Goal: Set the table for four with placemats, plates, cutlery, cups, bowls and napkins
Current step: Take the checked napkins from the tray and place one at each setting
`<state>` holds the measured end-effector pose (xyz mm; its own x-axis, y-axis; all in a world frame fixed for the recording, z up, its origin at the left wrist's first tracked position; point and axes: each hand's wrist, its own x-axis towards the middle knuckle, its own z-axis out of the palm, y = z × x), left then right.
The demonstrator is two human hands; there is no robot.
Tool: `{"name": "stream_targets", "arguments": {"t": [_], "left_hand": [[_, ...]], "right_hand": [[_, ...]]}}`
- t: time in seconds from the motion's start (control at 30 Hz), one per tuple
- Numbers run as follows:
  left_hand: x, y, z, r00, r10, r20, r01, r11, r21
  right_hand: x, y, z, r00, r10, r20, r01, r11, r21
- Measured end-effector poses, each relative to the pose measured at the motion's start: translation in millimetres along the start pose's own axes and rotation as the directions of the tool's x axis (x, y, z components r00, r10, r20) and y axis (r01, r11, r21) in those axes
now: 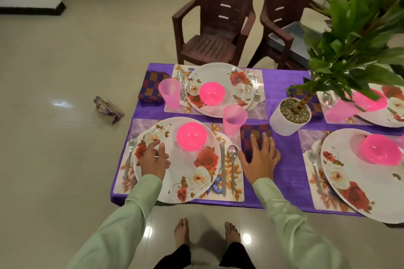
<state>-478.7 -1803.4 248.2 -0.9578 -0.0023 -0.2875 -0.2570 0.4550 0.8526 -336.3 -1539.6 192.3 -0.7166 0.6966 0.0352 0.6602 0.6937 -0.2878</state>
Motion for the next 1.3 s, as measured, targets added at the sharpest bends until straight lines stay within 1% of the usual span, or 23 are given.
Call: {"name": "stream_targets", "arguments": {"t": [0.1, 0.2, 0.27, 0.33, 0.43, 0.57, 0.73, 0.93, 1.1, 1.3], "left_hand": [[-15.0, 5.1, -5.6, 0.999, 0.007, -0.042, -0.006, 1.000, 0.016], [-28.6, 8.5, -11.4, 0.998, 0.012, -0.059, -0.011, 1.000, 0.014], [-33.9, 8.8, -18.1, 0.997, 0.020, -0.071, -0.022, 1.000, -0.019], [-35.9, 6.7, -27.7, 0.997, 0.032, -0.077, -0.036, 0.998, -0.047], [-30.0, -0.8, -50.0, 0.994, 0.063, -0.086, -0.074, 0.988, -0.134], [-1.3, -24.4, -93.1, 0.993, 0.040, -0.109, -0.058, 0.984, -0.169], [48.0, -50.2, -162.4, 0.995, 0.038, -0.091, -0.054, 0.984, -0.172], [93.5, -51.4, -233.9, 0.997, 0.061, -0.038, -0.067, 0.986, -0.155], [146.9, -39.4, -255.5, 0.997, 0.081, -0.012, -0.082, 0.984, -0.160], [231.4, -19.1, -255.8, 0.986, 0.138, 0.091, -0.127, 0.985, -0.114]], "right_hand": [[-17.9, -22.3, -10.3, 0.989, -0.105, -0.105, 0.116, 0.988, 0.106], [-27.9, -51.2, -19.7, 0.960, -0.233, -0.153, 0.261, 0.944, 0.202], [-29.7, -72.3, -22.7, 0.937, -0.314, -0.151, 0.345, 0.897, 0.277], [-28.4, -95.3, -24.5, 0.926, -0.355, -0.125, 0.376, 0.861, 0.342], [-27.9, -130.4, -20.0, 0.918, -0.377, -0.122, 0.394, 0.838, 0.377], [-34.6, -183.5, -3.1, 0.919, -0.383, -0.096, 0.390, 0.842, 0.372], [-51.4, -267.3, 17.7, 0.921, -0.370, -0.125, 0.388, 0.831, 0.399], [-59.7, -360.7, 34.0, 0.941, -0.322, -0.100, 0.332, 0.834, 0.440], [-39.5, -418.2, 48.5, 0.948, -0.308, -0.085, 0.310, 0.824, 0.474], [16.1, -475.2, 78.7, 0.974, -0.191, -0.122, 0.226, 0.815, 0.534]]}}
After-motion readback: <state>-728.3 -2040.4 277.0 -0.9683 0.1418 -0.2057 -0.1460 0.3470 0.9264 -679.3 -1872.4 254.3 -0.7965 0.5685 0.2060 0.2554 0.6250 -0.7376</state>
